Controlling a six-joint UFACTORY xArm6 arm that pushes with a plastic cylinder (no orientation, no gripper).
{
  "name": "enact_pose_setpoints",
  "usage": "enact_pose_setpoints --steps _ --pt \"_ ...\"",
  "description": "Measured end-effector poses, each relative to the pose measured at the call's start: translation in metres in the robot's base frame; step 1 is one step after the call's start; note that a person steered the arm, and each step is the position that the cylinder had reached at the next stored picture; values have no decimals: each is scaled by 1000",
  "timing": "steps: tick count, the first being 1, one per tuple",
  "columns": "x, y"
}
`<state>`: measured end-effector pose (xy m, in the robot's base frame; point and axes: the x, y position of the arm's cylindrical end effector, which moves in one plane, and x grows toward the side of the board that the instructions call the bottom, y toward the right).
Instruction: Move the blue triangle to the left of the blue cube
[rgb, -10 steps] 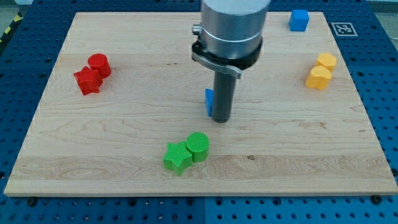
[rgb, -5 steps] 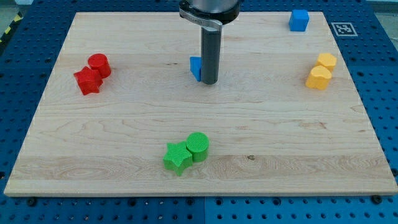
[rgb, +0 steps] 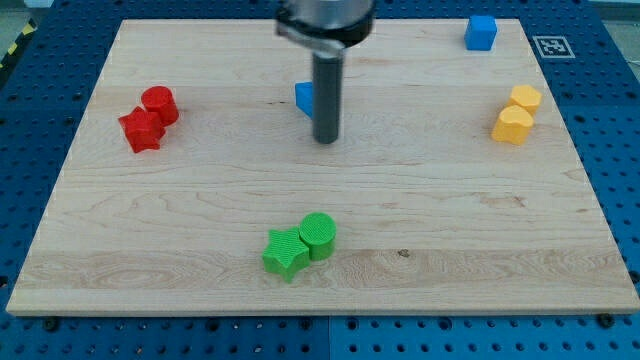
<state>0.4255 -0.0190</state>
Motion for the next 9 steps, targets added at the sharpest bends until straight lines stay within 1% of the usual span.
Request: enact_pose_setpoints --steps 1,2,3,4,5,6,7,8,9 --pt "-15 -38" --pt "-56 -1" --pt "-89 82" --pt "-87 105" --pt "-62 66" --pt "-72 33" --pt "-123 66" --pt "-157 142" --pt "-156 146"
